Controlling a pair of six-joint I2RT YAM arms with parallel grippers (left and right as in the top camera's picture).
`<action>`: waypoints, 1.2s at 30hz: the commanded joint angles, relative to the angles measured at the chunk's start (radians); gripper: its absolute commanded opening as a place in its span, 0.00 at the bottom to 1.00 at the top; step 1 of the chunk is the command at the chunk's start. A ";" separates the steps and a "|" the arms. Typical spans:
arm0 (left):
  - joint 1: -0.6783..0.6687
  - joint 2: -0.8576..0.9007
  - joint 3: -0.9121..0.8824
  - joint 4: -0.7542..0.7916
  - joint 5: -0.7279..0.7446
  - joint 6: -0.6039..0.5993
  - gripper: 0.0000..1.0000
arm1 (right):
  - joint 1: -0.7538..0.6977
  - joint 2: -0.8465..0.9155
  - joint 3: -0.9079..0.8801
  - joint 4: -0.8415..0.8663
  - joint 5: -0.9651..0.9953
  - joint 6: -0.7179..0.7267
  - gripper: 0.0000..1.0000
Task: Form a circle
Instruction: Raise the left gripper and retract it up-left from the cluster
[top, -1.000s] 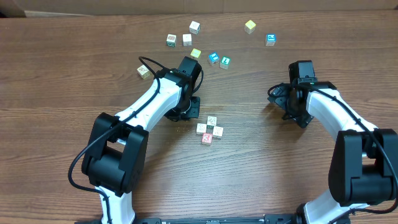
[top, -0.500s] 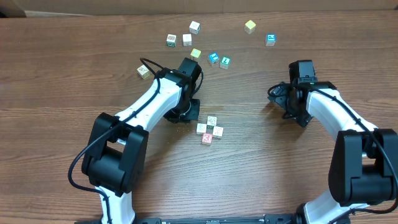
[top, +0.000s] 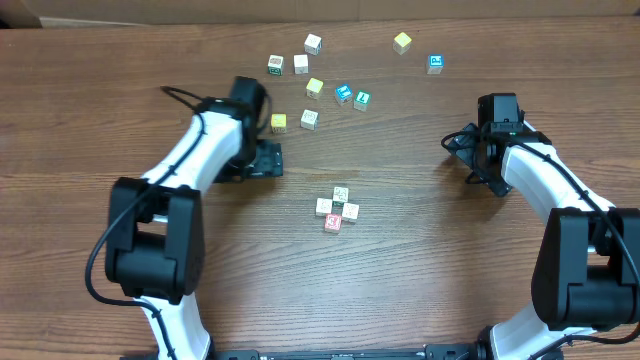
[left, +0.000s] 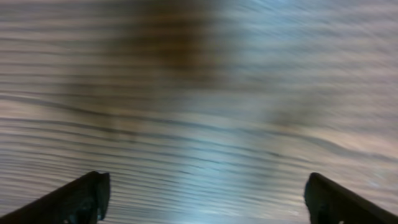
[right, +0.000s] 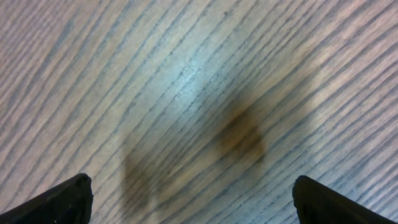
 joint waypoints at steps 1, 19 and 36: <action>0.048 0.010 -0.010 0.001 -0.039 -0.006 0.99 | -0.002 0.003 -0.006 0.008 0.027 0.006 1.00; 0.074 0.010 -0.010 0.020 -0.039 -0.006 1.00 | -0.002 0.003 -0.006 0.008 0.027 0.006 1.00; 0.074 0.010 -0.010 0.020 -0.039 -0.006 1.00 | -0.002 0.003 -0.006 0.008 0.027 0.006 1.00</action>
